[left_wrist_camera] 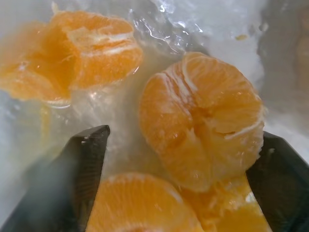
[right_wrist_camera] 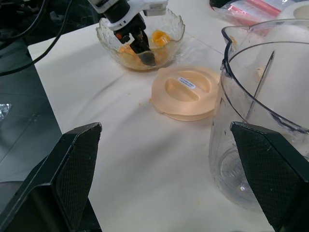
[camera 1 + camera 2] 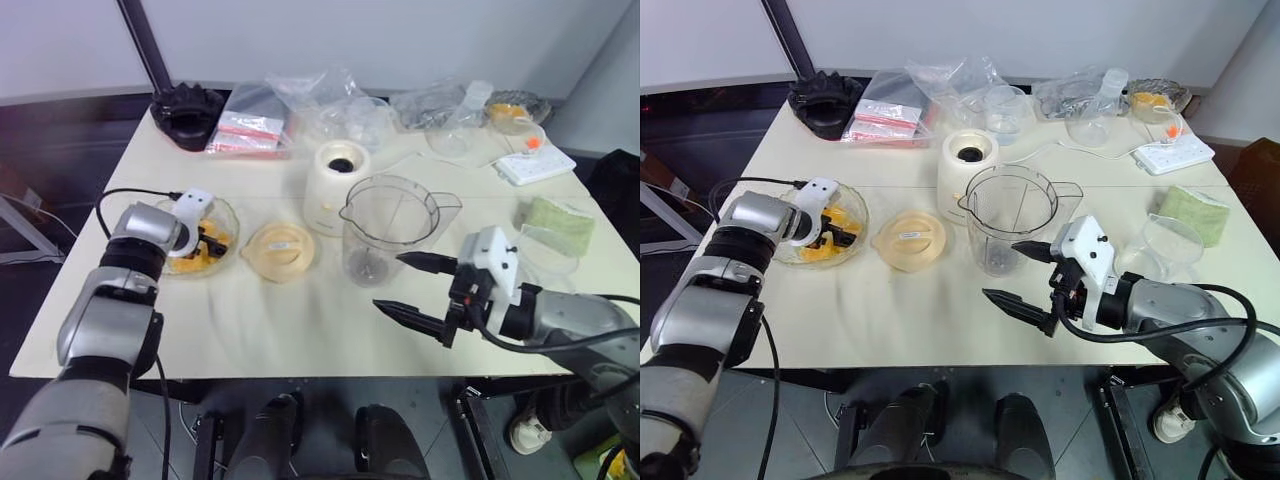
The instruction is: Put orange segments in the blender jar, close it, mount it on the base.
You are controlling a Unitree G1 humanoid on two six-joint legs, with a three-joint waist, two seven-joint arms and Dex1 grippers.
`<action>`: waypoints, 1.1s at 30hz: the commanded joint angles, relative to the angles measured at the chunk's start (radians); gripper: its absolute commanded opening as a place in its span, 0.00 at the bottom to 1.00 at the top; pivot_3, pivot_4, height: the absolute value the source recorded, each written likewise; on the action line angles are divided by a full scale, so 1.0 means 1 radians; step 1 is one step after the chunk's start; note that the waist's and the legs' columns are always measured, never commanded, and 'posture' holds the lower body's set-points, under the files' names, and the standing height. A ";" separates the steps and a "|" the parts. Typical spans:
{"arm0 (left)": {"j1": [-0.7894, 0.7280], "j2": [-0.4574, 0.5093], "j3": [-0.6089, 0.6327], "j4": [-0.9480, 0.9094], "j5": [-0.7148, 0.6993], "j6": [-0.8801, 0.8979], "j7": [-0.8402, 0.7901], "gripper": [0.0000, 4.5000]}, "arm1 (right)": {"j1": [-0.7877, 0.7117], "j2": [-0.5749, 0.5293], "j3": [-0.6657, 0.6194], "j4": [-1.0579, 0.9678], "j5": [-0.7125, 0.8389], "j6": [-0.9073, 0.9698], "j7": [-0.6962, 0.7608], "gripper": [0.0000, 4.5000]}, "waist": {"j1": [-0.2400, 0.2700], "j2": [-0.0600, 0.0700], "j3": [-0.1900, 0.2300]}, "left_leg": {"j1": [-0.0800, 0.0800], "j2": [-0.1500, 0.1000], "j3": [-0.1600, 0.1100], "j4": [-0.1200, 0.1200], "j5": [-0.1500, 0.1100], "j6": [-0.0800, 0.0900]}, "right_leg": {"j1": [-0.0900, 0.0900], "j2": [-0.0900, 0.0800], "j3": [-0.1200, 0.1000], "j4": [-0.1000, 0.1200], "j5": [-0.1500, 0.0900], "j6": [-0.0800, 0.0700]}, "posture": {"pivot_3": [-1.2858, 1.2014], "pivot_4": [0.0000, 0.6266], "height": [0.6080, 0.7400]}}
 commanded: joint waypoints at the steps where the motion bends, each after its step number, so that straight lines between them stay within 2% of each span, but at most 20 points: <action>1: -0.009 -0.025 0.004 0.041 0.018 -0.029 0.010 0.56 | -0.015 -0.001 -0.001 -0.022 0.007 -0.014 -0.004 1.00 | -0.001 0.000 0.000 | 0.000 0.000 0.000 0.000 0.000 0.000 | 0.000 0.000 0.000 0.000 0.000 0.000 | 0.52 0.24 1.00; 5: -0.014 -0.035 0.016 0.061 0.027 -0.048 0.024 0.08 | -0.020 0.000 0.003 -0.027 0.010 -0.013 -0.011 1.00 | -0.002 0.000 0.000 | 0.000 0.000 0.000 0.000 0.000 0.000 | 0.000 0.000 0.000 0.000 0.000 0.000 | 0.52 0.24 1.00; 6: -0.015 -0.036 0.019 0.063 0.028 -0.050 0.027 0.02 | -0.023 0.000 0.005 -0.029 0.012 -0.011 -0.014 1.00 | -0.002 0.000 0.000 | 0.000 0.000 0.000 0.000 0.000 0.000 | 0.000 0.000 0.000 0.000 0.000 0.000 | 0.52 0.24 1.00; 12: -0.029 0.007 0.035 0.004 0.039 -0.026 0.028 0.02 | -0.041 -0.001 0.015 -0.022 0.011 -0.010 -0.020 1.00 | -0.003 0.000 0.000 | 0.000 0.000 0.000 0.000 0.000 0.000 | -0.001 0.001 0.000 0.000 0.000 0.000 | 0.52 0.24 1.00; 20: -0.028 0.159 0.070 -0.309 -0.012 0.199 -0.074 0.02 | -0.041 0.002 0.025 0.009 -0.012 -0.028 0.003 1.00 | -0.006 -0.001 0.001 | -0.002 0.001 0.000 -0.001 0.000 0.000 | -0.003 0.001 0.000 0.001 0.000 0.000 | 0.52 0.24 1.00; 24: -0.018 0.218 0.109 -0.370 -0.057 0.246 -0.113 0.02 | -0.040 0.004 0.034 0.025 -0.024 -0.037 0.015 1.00 | -0.003 -0.001 0.001 | -0.001 0.001 0.000 -0.001 0.000 0.000 | -0.003 0.001 0.000 0.001 0.000 0.000 | 0.52 0.24 1.00; 28: 0.032 0.287 0.200 -0.340 -0.143 0.099 -0.218 0.02 | -0.029 -0.008 0.023 0.033 -0.027 -0.036 0.031 1.00 | -0.006 -0.001 0.001 | -0.001 0.001 0.000 -0.001 0.000 0.000 | -0.003 0.001 0.000 0.001 0.000 0.000 | 0.52 0.24 1.00; 31: 0.177 0.336 0.359 -0.321 -0.238 -0.310 -0.341 0.02 | -0.024 -0.003 -0.008 0.035 -0.038 -0.045 0.014 1.00 | -0.015 0.000 0.001 | -0.001 0.001 0.001 -0.003 0.000 0.000 | -0.004 0.000 0.001 0.000 0.000 -0.001 | 0.52 0.24 1.00; 33: 0.222 0.345 0.430 -0.301 -0.295 -0.423 -0.405 0.02 | -0.024 0.002 -0.017 0.029 -0.035 -0.042 0.005 1.00 | -0.013 0.000 0.001 | -0.001 0.001 0.002 -0.005 0.000 0.000 | -0.005 0.000 0.001 0.000 -0.001 -0.004 | 0.52 0.24 1.00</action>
